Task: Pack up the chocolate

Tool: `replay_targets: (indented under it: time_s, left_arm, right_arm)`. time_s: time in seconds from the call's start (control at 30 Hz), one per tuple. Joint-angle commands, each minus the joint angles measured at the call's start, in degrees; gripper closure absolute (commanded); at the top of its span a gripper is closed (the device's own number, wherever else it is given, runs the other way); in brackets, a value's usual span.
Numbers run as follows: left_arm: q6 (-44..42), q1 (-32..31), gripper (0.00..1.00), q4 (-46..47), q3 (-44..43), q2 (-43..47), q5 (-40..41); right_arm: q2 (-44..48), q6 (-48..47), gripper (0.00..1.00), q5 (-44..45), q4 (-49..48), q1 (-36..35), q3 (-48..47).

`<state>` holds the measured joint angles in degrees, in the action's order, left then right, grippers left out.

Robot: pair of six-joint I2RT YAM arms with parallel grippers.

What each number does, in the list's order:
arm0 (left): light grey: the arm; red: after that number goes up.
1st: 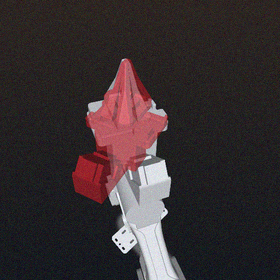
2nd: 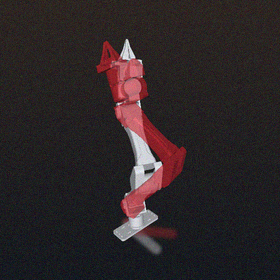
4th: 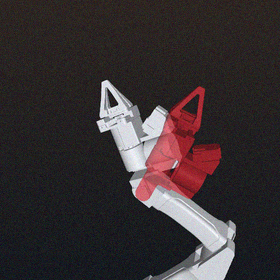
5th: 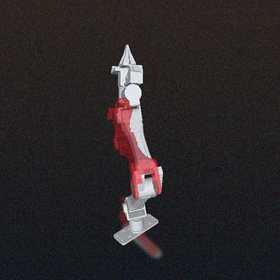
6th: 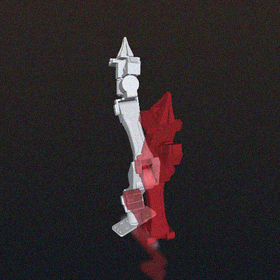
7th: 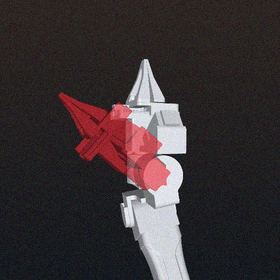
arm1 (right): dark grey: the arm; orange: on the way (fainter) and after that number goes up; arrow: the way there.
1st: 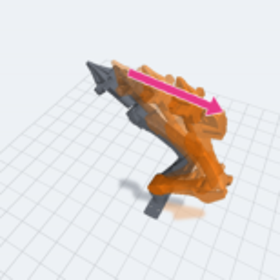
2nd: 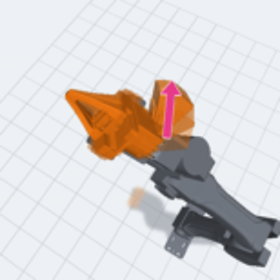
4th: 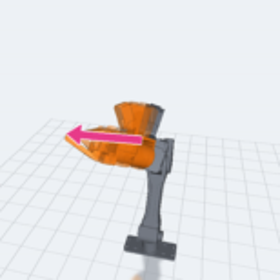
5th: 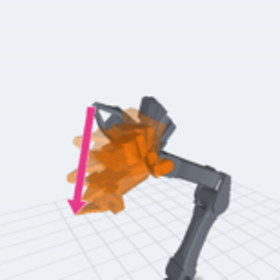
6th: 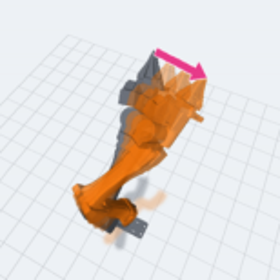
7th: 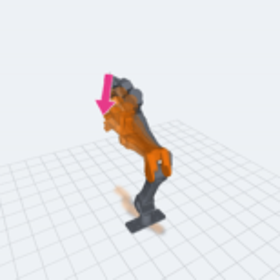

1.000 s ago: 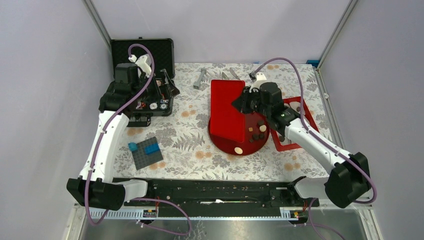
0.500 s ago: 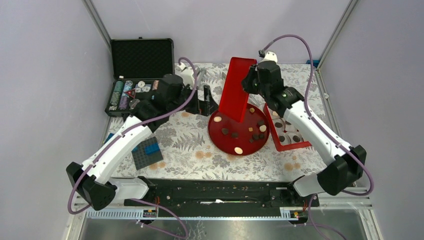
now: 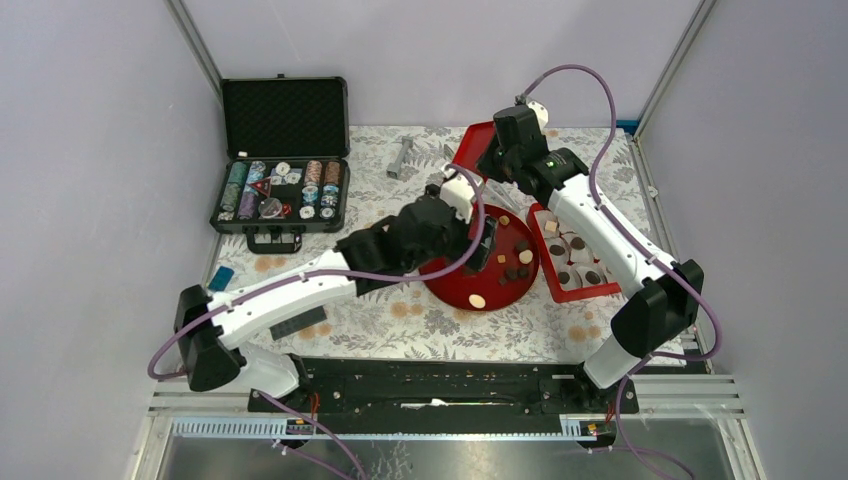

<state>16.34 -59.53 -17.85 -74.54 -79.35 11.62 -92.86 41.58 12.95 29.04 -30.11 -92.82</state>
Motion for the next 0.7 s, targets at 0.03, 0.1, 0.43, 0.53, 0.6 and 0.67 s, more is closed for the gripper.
replay_targets:
  time_s: [0.03, 0.1, 0.43, 0.53, 0.6, 0.67]
  left_arm:
    - [-5.49, -2.94, 0.07, 7.01, -3.25, -3.78, 18.12]
    - [-8.36, -3.67, 0.12, 9.06, -3.31, -5.35, 21.81]
    - [-15.89, -4.45, 0.47, 13.73, -7.60, -12.92, 28.82]
    - [-17.98, -4.46, 0.68, 13.94, -8.41, -13.86, 30.20]
    - [-18.38, -4.50, 0.84, 13.77, -8.65, -13.87, 30.75]
    - [-18.39, -4.50, 1.00, 13.55, -8.57, -13.48, 31.15]
  right_arm:
    - [1.10, 2.51, 1.00, 1.35, -0.11, -0.40, -3.10]
    - [1.35, 2.62, 1.00, 1.12, -0.04, -0.39, -2.75]
    - [2.33, 2.09, 1.00, 0.58, -0.11, -0.39, -0.79]
    - [2.84, 2.13, 1.00, 0.58, -0.07, -0.38, -0.01]
    - [3.21, 1.95, 1.00, 0.52, -0.33, -0.39, 0.49]
    - [3.55, 1.67, 0.99, 0.33, -0.89, -0.31, 1.15]
